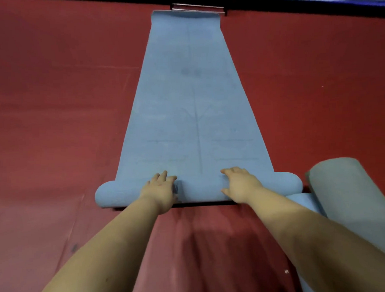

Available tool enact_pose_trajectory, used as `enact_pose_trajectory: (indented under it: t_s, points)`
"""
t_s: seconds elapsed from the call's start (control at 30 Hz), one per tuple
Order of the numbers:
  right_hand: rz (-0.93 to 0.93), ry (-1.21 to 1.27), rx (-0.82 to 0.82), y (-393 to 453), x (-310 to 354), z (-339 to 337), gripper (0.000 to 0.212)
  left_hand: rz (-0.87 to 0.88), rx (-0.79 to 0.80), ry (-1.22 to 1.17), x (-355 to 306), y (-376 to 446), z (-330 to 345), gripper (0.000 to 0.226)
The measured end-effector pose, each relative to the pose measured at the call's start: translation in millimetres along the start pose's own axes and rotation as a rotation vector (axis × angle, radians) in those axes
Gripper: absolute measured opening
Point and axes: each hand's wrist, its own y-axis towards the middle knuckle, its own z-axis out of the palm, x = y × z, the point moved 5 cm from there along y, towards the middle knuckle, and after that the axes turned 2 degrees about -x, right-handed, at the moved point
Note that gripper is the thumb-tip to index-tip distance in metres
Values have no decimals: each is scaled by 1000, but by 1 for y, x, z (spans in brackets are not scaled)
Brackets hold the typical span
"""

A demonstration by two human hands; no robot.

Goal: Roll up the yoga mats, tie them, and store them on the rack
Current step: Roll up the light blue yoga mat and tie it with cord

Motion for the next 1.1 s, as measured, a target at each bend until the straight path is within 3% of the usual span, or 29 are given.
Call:
enact_pose_trajectory:
  t_s: [0.13, 0.23, 0.37, 0.53, 0.63, 0.77, 0.93, 1.1]
  points:
    - [13, -141, 40, 24, -20, 17, 60, 5, -7, 94, 7, 33, 21, 69]
    - [-9, -202, 16, 30, -23, 22, 48, 37, -21, 148, 11, 44, 21, 45]
    - [-98, -272, -5, 30, -14, 14, 29, 57, -3, 21, 29, 43, 8, 22]
    - [-169, -257, -116, 19, 10, -29, 21, 14, 91, -72, 55, 13, 7, 51]
    - [-216, -276, -187, 2, 27, -50, 19, 32, -5, -8, 56, -7, -1, 29]
    - [-187, -181, -275, -29, 35, -67, 23, 16, -142, -70, 68, -37, -33, 25]
    - [-272, -71, -241, -81, 57, -30, 19, -21, -192, -28, 87, -94, -44, 29]
    - [-272, 20, -177, -120, 47, 30, 19, -21, -168, -42, 85, -139, 3, 30]
